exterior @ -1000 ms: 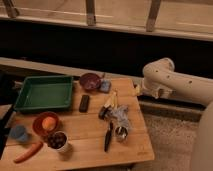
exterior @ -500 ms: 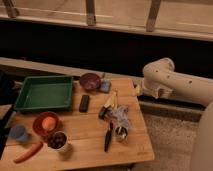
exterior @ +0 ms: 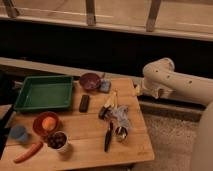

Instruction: Place apple in tray

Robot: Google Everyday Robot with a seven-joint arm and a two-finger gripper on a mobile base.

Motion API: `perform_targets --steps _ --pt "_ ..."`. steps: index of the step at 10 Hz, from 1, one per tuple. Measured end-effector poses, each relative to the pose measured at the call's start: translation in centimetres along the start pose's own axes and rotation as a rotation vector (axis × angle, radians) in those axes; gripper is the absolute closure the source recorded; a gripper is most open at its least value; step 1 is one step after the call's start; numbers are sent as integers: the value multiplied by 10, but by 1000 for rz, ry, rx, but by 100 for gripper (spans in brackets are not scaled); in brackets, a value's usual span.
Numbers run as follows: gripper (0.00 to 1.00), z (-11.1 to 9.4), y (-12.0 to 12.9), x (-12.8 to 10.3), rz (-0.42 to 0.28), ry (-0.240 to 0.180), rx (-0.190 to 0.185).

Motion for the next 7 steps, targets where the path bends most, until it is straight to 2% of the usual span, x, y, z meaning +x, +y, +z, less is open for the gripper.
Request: perform_targets --steps 3,5,7 --pt "20 0 0 0 -3 -2 1" --pt "20 -6 7 -3 -52 -43 10" --pt "20 -14 33 -10 -129 -79 5"
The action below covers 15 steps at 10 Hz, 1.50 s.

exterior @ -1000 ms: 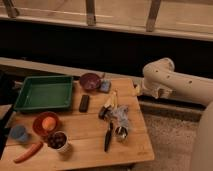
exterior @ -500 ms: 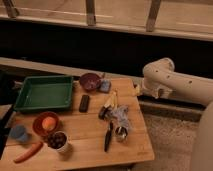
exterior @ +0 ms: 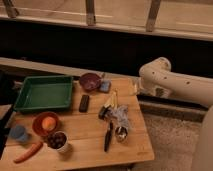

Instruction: Place apple in tray

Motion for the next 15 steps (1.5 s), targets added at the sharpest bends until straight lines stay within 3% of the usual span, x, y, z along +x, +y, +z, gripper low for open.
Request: perform_targets --steps 4,7,9,13,15 --pt "20 -25 109 -17 -233 -78 -73" --pt "20 -60 198 13 -445 -118 -166" --pt "20 -82 237 34 -555 -131 -222" --pt "20 -85 243 39 -582 -133 -233" --pt "20 -76 243 40 -595 -100 -266"
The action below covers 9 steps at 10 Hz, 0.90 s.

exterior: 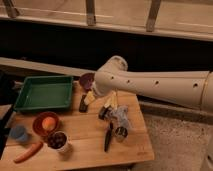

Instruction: Place apple in tray

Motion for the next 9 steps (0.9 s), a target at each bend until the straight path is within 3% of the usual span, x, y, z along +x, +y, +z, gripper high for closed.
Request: perform_targets --steps 4,6,9 --pt "20 44 49 -34 -112 35 -126" --pt "20 64 92 -55 -193 46 -201" --pt "20 79 160 -54 -335 69 -327"
